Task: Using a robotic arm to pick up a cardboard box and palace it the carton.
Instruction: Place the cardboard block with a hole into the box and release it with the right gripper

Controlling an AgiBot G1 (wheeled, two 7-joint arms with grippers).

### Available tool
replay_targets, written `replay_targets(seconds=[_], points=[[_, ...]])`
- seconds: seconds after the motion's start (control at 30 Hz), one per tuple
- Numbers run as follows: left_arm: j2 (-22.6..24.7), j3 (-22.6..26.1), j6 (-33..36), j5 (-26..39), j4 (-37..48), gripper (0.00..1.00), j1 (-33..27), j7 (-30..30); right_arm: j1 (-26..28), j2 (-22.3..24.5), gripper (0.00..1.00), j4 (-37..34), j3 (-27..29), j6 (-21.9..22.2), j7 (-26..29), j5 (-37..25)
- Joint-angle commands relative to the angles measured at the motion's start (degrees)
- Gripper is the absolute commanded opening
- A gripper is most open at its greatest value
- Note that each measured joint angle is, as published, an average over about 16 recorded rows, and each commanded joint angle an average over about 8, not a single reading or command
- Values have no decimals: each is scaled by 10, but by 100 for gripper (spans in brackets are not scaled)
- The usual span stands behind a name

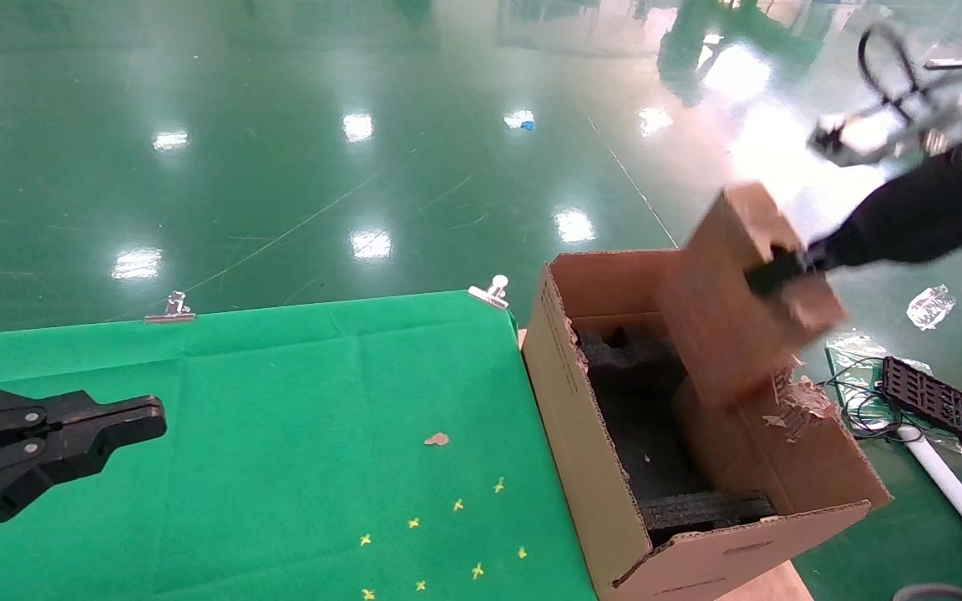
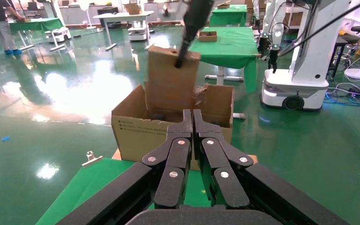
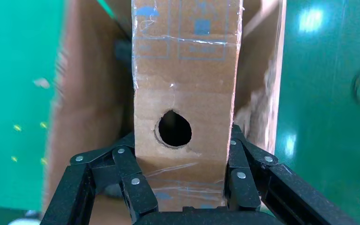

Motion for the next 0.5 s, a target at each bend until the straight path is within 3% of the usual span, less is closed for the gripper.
replay_targets(seconds=[0.03,0.5], points=[[0,0,0,0,0,100,0,0,-14,5,0,-7,-7,-2,0,-4],[0,0,0,0,0,100,0,0,-97,-25,0,-101,-19,16,-17,5]])
